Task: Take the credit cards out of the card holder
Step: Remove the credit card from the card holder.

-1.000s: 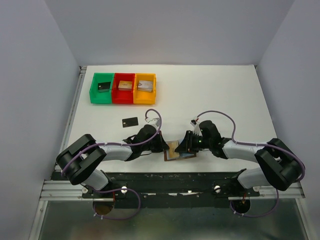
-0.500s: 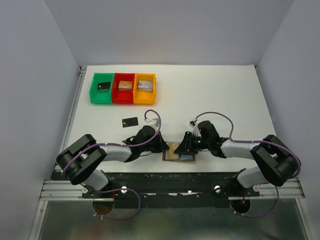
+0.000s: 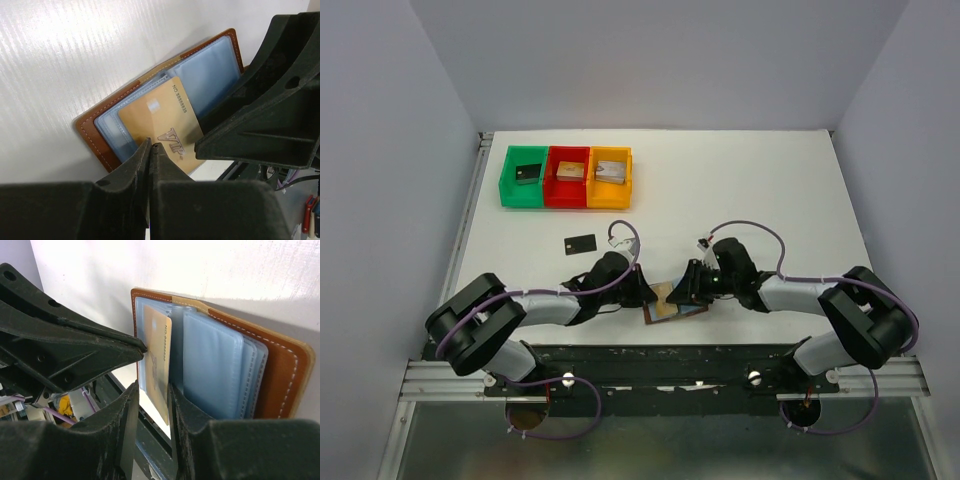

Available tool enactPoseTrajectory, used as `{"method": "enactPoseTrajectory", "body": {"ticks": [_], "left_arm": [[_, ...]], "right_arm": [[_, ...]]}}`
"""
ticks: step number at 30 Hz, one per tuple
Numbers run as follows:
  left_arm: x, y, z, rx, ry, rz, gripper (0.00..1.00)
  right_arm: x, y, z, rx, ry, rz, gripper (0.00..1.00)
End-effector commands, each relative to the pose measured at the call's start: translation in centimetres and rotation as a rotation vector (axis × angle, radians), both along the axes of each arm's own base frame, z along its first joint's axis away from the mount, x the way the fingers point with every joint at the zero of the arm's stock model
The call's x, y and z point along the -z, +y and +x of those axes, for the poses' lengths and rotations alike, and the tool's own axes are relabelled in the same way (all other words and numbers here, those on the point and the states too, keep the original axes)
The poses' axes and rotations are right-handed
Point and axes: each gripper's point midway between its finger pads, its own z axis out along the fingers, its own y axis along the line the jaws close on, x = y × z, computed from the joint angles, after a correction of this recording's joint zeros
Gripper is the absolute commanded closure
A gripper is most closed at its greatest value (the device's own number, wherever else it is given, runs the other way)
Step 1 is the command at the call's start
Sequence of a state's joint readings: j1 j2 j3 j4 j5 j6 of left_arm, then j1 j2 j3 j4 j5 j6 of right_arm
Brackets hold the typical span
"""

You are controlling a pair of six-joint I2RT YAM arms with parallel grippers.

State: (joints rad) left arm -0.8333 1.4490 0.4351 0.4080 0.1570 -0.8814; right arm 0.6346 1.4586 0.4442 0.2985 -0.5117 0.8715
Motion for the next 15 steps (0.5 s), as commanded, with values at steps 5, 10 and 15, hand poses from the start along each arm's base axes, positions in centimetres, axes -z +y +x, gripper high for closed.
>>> {"method": "enactPoseTrajectory", "body": {"ticks": [5, 10, 15], "left_arm": [[-0.9, 0.0, -0.5, 0.030, -0.006, 0.007, 0.86], [-1.6, 0.3, -0.3, 0.015, -0.021, 0.004, 0.86], [-2.5, 0.7, -0.1, 0.005, -0.046, 0.008, 0.85]], "right_arm": [[-0.6, 0.6, 1.0, 0.014, -0.031, 0.015, 0.63], [-0.4, 0.6, 0.9, 0.006, -0.027, 0.015, 0.63], [-0.4, 0.5, 0.8, 0.003, -0.027, 0.014, 0.63]]}}
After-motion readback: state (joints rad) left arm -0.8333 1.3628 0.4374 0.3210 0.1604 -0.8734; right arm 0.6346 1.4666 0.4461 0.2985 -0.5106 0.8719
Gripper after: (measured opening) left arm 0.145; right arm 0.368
